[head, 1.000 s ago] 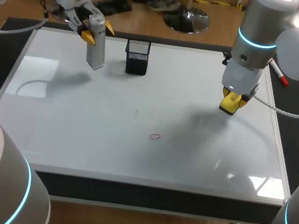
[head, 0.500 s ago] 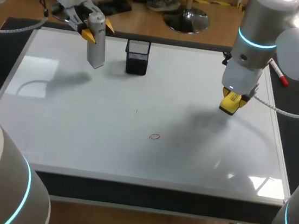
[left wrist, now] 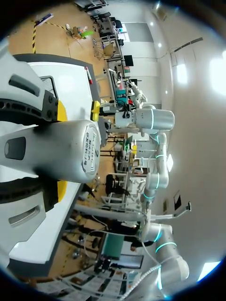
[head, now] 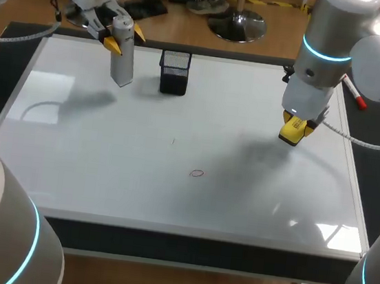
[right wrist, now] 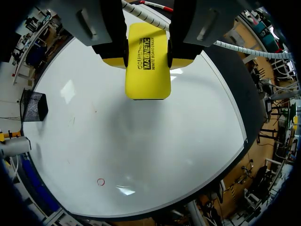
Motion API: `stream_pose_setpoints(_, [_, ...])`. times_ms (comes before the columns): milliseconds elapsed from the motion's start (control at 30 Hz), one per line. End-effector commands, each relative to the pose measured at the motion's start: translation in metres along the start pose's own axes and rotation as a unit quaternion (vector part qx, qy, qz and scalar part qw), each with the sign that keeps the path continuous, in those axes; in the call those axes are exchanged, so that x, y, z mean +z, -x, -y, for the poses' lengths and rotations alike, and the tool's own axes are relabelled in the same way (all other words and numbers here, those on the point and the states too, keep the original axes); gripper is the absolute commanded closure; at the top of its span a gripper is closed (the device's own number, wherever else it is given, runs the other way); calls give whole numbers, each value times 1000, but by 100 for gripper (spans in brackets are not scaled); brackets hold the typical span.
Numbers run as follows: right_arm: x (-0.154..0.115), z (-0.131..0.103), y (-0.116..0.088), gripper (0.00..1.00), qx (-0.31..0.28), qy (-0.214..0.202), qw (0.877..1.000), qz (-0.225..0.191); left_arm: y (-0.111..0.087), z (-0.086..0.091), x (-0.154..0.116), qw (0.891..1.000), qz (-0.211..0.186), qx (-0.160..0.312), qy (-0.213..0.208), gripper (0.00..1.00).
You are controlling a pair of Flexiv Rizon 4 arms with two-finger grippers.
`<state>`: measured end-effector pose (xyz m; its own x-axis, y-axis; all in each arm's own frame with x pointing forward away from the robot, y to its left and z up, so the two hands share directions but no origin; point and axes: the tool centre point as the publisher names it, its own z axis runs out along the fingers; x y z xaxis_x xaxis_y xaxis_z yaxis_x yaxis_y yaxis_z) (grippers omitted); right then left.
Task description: Pick up the inspection probe, press it on each red-marked spot on the whiteboard one by one, put down the probe, pick up the eraser, and wipe off all the red marks.
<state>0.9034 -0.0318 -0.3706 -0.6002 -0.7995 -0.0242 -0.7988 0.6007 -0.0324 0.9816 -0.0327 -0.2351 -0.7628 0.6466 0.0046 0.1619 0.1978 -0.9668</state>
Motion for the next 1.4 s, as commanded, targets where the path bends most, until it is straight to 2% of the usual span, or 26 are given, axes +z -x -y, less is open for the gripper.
stream_pose_setpoints(33, [-2,-5,1,100,-16,-15,1000,-13,5,-3,-7,1000,-14,0,-5,100])
stream_pose_setpoints(333, [-18,-60,3,100,-69,-47,996,17,5,-3,-7,1000,-14,0,-5,100])
stream_pose_setpoints(733, [-13,-143,23,100,-170,-32,985,11,5,-3,-7,1000,-14,0,-5,100])
stream_pose_setpoints(800, [-11,-155,29,100,-190,-35,981,0,5,-3,-7,1000,-14,0,-5,100])
stream_pose_setpoints(1067, [-7,-195,55,100,-238,-17,971,13,5,-3,-7,1000,-14,0,-5,100])
stream_pose_setpoints(1400, [14,-235,94,100,-299,2,954,19,5,-3,-7,1000,-14,0,-5,100])
